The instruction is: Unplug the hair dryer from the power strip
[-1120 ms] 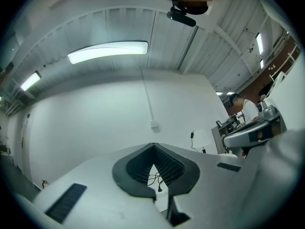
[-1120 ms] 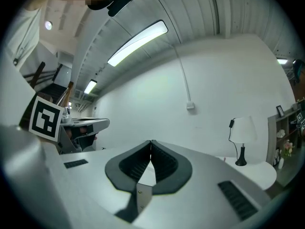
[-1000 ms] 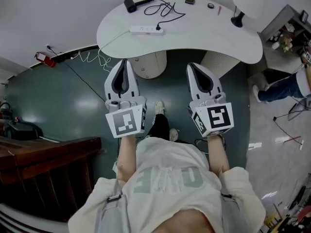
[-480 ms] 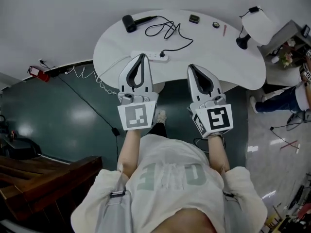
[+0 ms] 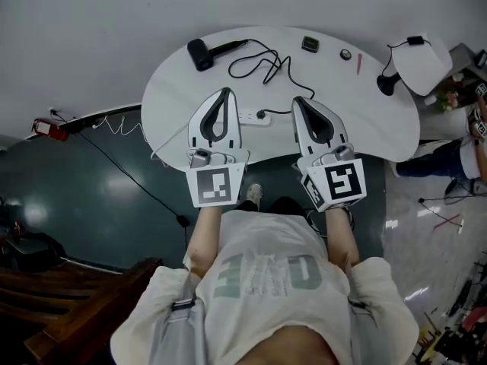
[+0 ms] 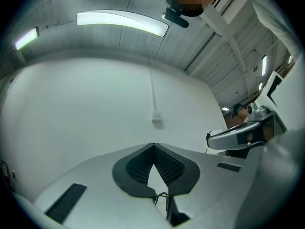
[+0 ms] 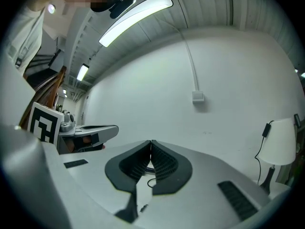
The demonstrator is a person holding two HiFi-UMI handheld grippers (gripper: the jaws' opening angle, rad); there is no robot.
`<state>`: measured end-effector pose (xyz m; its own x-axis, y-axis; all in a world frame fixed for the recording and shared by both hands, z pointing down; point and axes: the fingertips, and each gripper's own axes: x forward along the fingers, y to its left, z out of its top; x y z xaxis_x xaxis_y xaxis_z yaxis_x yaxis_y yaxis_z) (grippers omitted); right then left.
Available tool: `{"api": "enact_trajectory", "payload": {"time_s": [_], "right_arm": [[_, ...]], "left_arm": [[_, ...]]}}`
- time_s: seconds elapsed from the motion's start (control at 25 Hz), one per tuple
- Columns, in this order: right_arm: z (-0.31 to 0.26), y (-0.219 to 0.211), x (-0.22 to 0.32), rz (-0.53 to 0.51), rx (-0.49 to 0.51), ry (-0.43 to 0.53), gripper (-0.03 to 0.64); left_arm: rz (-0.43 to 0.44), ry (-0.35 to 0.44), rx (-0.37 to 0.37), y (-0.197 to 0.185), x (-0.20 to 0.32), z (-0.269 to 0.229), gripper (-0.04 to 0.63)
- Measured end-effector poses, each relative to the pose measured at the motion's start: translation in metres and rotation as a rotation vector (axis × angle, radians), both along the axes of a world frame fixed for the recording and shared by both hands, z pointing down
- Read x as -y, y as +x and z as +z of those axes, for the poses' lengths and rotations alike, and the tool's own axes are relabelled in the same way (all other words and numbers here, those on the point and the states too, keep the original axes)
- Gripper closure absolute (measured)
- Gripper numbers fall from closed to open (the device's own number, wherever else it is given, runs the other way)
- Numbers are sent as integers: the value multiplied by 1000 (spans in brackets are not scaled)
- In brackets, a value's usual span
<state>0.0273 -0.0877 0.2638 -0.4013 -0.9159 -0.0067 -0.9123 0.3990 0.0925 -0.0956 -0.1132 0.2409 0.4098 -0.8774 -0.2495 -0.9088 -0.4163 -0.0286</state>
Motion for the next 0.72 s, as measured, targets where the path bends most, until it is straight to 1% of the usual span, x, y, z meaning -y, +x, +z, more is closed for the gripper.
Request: {"api": "enact_trajectory", "payload": {"time_s": [0.28,0.4,0.56,0.72], "right_arm": [[9,14,38,-29,-19,-25,596],[13,16,49,-65,-11,-28,595],[18,17,60,-135,-37,-41,595],[23,22,72,-178,-46,-55,595]], "left_arm": [[37,-54,33,19,34,21,583],[25,-58,37,27,41,25,583],[13,-65,49,37,51,29,583],[-6,-85,51,41,62,36,583]]}}
